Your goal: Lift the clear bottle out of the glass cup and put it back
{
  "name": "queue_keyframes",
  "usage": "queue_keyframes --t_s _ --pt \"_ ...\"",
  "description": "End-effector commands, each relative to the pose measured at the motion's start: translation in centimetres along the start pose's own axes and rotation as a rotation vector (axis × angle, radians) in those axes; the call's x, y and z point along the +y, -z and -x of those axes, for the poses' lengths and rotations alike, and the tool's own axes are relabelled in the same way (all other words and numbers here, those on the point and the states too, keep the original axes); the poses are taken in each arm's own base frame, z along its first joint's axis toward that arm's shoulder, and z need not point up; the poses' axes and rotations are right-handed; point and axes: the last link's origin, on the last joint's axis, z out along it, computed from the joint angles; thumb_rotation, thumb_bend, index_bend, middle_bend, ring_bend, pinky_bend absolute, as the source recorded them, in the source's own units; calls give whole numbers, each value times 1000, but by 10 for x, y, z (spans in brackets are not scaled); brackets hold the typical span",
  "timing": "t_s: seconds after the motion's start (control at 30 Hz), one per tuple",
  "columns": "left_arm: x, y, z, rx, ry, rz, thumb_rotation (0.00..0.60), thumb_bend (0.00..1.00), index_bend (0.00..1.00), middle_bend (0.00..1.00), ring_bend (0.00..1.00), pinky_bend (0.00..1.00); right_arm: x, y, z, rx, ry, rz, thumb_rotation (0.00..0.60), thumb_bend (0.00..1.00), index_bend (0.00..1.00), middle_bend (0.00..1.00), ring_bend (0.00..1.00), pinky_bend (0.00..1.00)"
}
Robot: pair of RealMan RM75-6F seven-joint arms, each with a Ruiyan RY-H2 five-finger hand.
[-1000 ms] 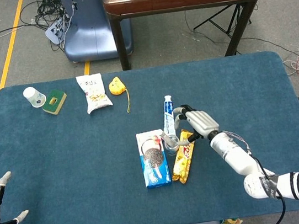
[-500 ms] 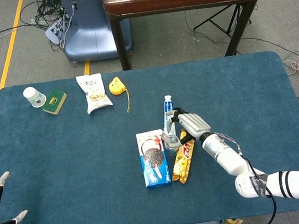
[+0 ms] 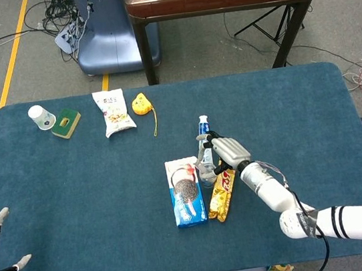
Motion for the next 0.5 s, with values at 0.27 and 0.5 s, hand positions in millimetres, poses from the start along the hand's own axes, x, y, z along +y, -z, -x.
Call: queue_keyframes --t_s 0.27,0.5 --pt "0 0 0 1 -1 -1 600 93 0 155 190 436 2 -1 1 -4 -12 5 600 250 513 149 14 139" --pt "0 1 -1 4 -1 -1 600 93 0 156 190 437 0 -3 4 -13 -18 1 600 296 518 151 14 139"
